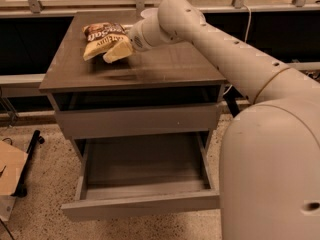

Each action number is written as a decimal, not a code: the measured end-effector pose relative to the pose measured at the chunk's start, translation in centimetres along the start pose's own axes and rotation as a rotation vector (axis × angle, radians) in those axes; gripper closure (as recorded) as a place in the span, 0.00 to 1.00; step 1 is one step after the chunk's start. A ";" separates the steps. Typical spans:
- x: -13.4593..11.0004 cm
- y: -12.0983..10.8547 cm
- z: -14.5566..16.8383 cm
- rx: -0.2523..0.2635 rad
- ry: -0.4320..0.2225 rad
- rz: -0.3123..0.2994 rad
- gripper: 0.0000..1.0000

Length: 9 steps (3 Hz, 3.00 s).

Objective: Place brown chip bag into middle drawer

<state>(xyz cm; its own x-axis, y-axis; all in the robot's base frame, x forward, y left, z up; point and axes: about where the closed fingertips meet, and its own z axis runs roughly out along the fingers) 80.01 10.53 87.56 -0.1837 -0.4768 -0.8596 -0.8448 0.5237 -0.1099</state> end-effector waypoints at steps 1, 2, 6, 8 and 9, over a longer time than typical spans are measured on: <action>0.0 -0.9 1.3 -0.006 -0.009 0.020 0.41; 0.5 -0.9 1.8 -0.011 -0.014 0.038 0.64; 1.5 11.1 -16.1 -0.090 -0.052 -0.076 1.00; 10.0 19.7 -28.9 -0.091 0.129 0.083 1.00; 14.4 22.4 -31.1 -0.101 0.195 0.182 1.00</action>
Offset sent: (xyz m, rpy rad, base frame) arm 0.0192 0.0025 -0.0175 0.0501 0.0361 -0.0198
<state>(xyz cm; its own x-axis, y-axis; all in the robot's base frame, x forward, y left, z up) 42.81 -6.56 88.23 -0.4222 -0.5130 -0.7474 -0.8330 0.5448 0.0965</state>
